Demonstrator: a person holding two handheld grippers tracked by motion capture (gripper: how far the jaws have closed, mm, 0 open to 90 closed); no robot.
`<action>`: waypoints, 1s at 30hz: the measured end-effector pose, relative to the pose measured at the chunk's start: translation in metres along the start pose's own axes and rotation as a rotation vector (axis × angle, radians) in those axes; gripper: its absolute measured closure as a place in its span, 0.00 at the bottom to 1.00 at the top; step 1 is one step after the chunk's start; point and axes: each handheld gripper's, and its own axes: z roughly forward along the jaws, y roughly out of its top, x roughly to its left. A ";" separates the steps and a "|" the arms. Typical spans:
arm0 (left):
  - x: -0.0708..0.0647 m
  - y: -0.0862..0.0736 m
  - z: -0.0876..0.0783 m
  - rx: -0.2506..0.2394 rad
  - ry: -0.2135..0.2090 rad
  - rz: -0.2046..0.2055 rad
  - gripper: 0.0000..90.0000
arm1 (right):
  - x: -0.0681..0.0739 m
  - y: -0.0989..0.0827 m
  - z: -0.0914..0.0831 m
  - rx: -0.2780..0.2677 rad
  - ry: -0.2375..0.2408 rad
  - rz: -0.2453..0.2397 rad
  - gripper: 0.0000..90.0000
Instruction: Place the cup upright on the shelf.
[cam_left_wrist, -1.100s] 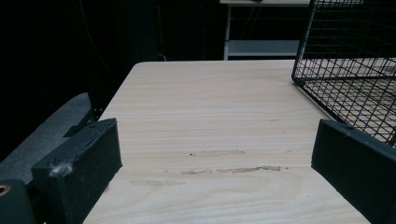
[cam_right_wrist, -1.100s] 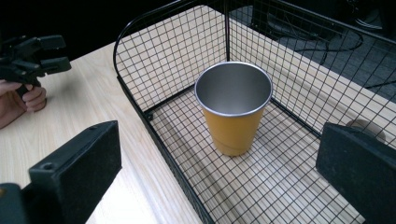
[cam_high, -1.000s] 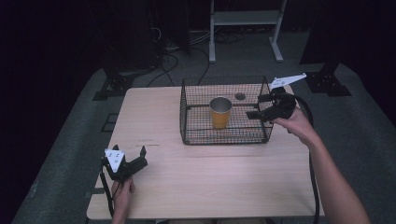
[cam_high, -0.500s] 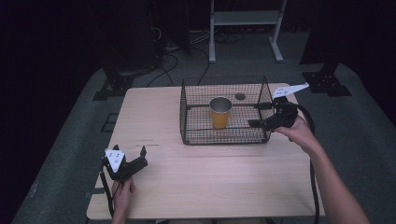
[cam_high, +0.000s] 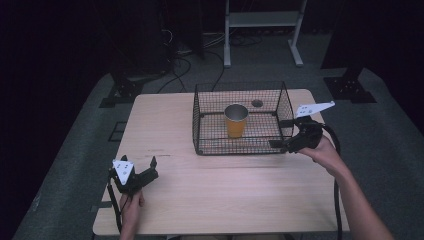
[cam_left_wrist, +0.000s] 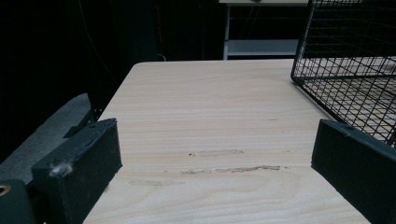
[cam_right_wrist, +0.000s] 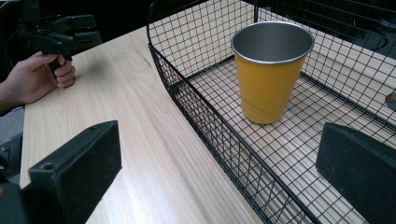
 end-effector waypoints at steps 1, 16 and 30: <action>0.000 0.000 0.000 0.000 0.000 0.000 0.01 | 0.000 -0.001 -0.001 -0.004 0.002 0.001 0.00; 0.000 0.000 0.000 0.001 0.000 0.005 0.01 | 0.006 -0.032 -0.010 -0.010 0.000 0.024 0.00; -0.001 0.000 0.000 0.000 0.000 0.006 0.01 | 0.012 -0.058 -0.009 0.005 0.009 0.046 0.00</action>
